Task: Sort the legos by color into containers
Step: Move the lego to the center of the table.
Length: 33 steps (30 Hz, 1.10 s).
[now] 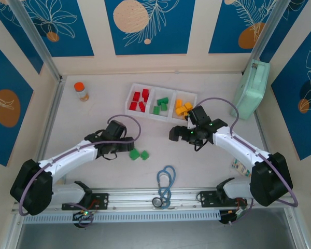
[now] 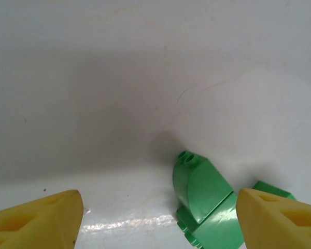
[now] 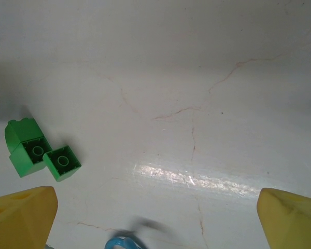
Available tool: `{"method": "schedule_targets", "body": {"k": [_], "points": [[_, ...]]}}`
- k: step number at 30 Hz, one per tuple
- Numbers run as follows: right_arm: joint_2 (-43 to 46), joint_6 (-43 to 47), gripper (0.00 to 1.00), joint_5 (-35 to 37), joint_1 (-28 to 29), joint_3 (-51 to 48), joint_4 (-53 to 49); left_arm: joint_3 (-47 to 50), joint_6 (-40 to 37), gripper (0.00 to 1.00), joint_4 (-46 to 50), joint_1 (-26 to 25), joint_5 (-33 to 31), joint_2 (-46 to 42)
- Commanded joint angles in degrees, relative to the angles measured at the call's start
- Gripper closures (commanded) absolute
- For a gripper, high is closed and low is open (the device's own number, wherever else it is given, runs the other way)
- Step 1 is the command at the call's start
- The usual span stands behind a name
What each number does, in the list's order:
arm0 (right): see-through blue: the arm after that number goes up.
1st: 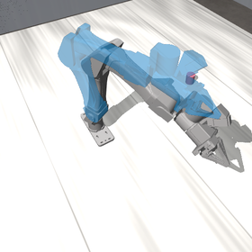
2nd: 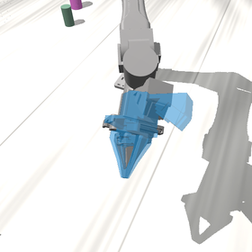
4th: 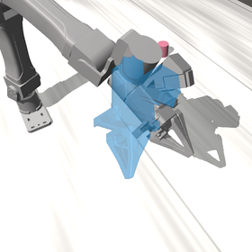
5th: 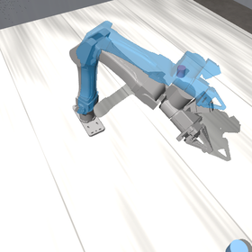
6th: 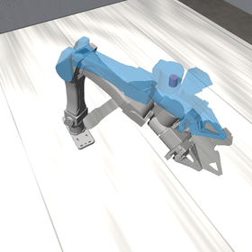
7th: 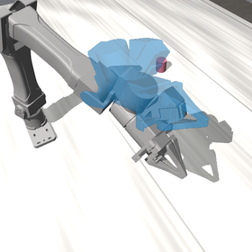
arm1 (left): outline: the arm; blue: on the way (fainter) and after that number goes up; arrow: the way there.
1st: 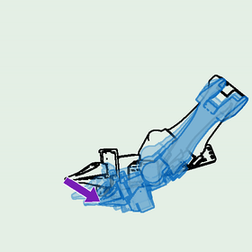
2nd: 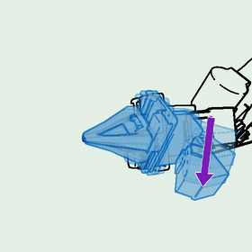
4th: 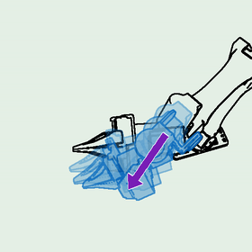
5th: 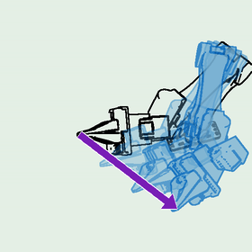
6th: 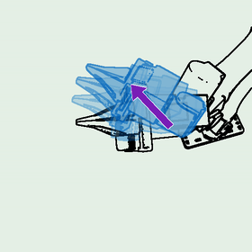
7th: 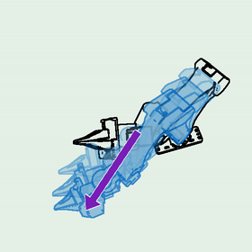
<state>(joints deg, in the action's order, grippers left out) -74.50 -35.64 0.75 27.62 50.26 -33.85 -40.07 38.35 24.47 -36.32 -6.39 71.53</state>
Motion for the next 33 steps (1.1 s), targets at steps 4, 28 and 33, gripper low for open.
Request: {"method": "schedule_targets", "body": {"k": [4,28,33], "points": [[-0.03,-0.31,0.01,1.77,0.6,1.93,-1.6,1.13,3.1,0.33,-5.39,-0.7,3.78,3.32],[2.78,0.74,0.01,4.43,-0.28,-0.18,-3.68,-4.37,4.98,0.6,-16.46,-2.13,10.26,18.78],[3.48,0.83,0.01,4.34,-0.74,-0.95,-3.58,-5.48,5.38,0.64,-17.26,-2.94,10.24,19.7]]}}
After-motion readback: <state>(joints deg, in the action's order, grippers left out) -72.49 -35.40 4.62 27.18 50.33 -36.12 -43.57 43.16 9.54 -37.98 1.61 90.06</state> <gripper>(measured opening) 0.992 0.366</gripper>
